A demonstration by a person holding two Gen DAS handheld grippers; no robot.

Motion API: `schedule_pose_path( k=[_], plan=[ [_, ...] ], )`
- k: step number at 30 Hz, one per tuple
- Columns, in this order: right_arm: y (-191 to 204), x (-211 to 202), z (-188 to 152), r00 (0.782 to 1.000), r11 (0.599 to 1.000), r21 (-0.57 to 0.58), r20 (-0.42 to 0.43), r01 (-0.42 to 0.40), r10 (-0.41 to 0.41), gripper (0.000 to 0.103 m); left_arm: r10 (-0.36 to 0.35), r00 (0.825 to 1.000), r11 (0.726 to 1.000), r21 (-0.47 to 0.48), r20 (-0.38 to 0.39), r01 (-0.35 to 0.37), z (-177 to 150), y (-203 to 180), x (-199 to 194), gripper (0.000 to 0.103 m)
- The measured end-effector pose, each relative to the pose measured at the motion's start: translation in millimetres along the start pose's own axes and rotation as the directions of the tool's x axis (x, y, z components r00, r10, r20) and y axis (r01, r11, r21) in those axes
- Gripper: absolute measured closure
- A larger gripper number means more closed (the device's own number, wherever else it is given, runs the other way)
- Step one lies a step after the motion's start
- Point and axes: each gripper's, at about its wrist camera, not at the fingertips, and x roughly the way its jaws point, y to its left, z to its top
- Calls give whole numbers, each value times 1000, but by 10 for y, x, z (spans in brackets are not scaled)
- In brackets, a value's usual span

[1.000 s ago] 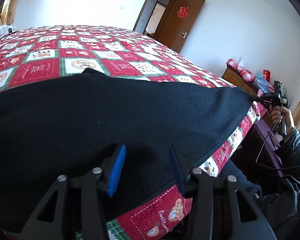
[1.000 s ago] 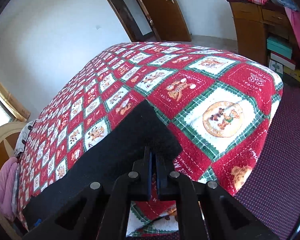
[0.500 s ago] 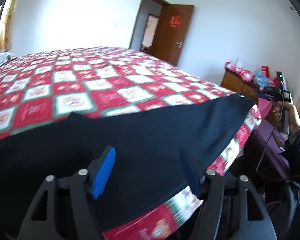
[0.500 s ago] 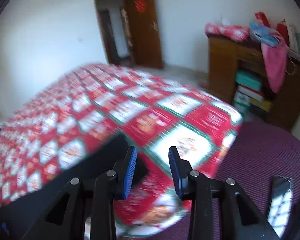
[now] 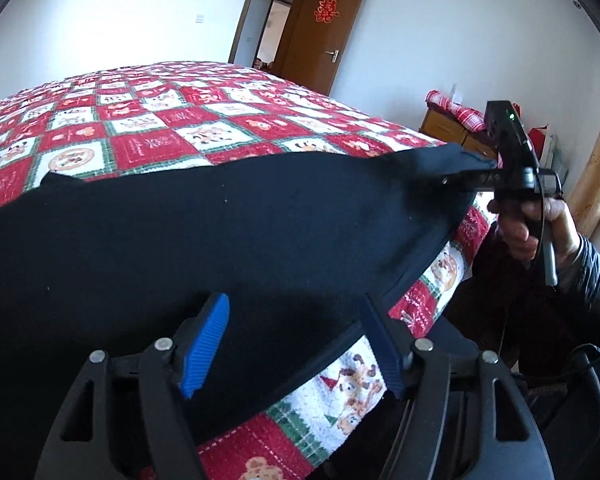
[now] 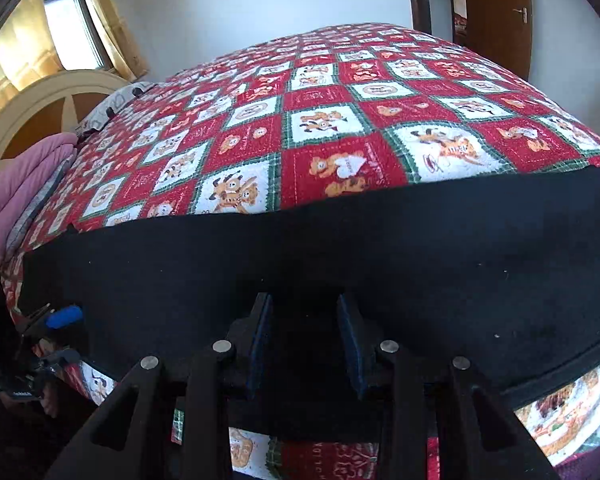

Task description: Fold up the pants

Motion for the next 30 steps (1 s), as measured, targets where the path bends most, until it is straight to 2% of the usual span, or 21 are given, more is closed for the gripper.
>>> schedule_pose_path(
  k=[2,5,8,11,13,16,20,22,23,25,26,28,30],
  plan=[
    [-63,-117,90,1000,1000,25,23,-10,9,68,8,1000,1000,0,0,-8,23,-5,-24,32],
    [-339,-491,317,983,991,77,138,109,-119,66,46,999,999,-6,13,-46,34,33,-62,32],
    [-764,-510,489,958,955,163,106,247,-266,64,63,998,998,-24,9,-63,9,106,-75,31],
    [-1201,-362,577,941,921,217,29,323,-337,64,64,998,998,-31,12,-63,-9,133,-90,31],
    [-1411,-355,616,956,931,256,67,259,-284,64,69,998,997,-24,10,-69,-14,129,-95,31],
    [-1458,-367,623,953,929,261,80,263,-292,64,88,996,996,-18,6,-88,16,124,-142,31],
    [-1166,-496,623,923,914,197,87,353,-375,64,174,984,985,-3,47,-174,74,269,-427,31],
    [-1045,-581,611,930,924,215,126,316,-347,64,223,973,975,-18,55,-222,75,429,-569,29],
    [-934,-586,627,942,939,214,144,269,-302,64,247,968,969,-27,53,-246,58,531,-647,29],
    [-636,-511,655,974,974,171,144,150,-175,64,298,953,954,-47,46,-296,10,716,-787,29],
    [-381,-376,681,991,991,123,114,55,-69,64,311,950,950,-60,42,-308,-21,785,-835,29],
    [-31,-163,717,996,995,80,65,-65,60,64,327,944,943,-81,39,-323,-87,882,-918,27],
    [501,142,780,982,982,35,-3,-188,188,64,354,934,933,-79,44,-350,-162,920,-983,24]
  ],
)
